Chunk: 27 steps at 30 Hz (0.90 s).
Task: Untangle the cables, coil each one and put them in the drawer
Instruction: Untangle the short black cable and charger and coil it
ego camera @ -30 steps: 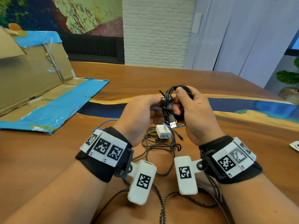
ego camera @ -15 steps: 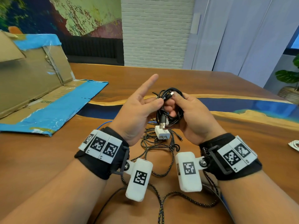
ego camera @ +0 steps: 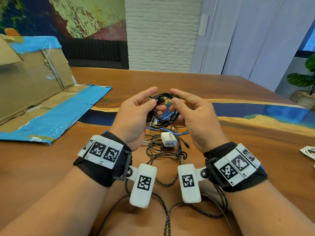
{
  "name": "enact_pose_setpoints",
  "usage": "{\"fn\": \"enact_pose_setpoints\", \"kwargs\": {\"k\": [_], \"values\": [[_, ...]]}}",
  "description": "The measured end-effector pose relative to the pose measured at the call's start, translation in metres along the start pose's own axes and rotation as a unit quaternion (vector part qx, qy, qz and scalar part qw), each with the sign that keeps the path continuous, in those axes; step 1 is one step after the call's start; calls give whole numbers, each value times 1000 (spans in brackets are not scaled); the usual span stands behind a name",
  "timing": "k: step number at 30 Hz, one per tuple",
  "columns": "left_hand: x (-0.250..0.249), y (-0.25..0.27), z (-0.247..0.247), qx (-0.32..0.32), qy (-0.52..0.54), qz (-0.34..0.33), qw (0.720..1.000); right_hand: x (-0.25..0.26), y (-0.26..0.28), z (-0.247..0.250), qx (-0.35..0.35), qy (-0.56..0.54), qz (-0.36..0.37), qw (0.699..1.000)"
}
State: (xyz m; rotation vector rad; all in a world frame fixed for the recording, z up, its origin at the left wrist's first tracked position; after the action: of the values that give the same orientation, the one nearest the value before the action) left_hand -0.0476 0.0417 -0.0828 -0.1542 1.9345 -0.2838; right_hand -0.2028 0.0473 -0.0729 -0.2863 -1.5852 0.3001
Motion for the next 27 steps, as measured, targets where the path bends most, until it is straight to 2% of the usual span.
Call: {"fn": "enact_pose_setpoints", "kwargs": {"k": [4, 9, 14, 18, 22, 27], "values": [[6, 0, -2, 19, -51, 14, 998, 2, -4, 13, -38, 59, 22, 997], [12, 6, -15, 78, -118, 14, 990, 7, -5, 18, -12, 100, 14, 995], [7, 4, -11, 66, -131, 17, 989, 15, -10, 20, -1, 79, -8, 997], [3, 3, -8, 58, -122, 19, 991, 26, -5, 33, -12, 104, -14, 994], [5, 2, -6, 61, -140, 14, 988, 51, 6, 82, -46, 170, -16, 984], [22, -15, 3, 88, -151, 5, 985, 66, 34, 200, -134, 266, -87, 951]]}}
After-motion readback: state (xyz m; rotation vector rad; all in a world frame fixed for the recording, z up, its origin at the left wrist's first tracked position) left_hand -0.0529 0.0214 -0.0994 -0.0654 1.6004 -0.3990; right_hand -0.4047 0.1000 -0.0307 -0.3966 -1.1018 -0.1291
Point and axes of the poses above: each hand's wrist, its own y-axis away from the middle knuckle, its own z-axis out of the back of the hand, x = y × z, the point moved 9 cm from there along -y, towards the middle knuckle, and after that the axes turned 2 degrees about -z, right-handed, at the moved point
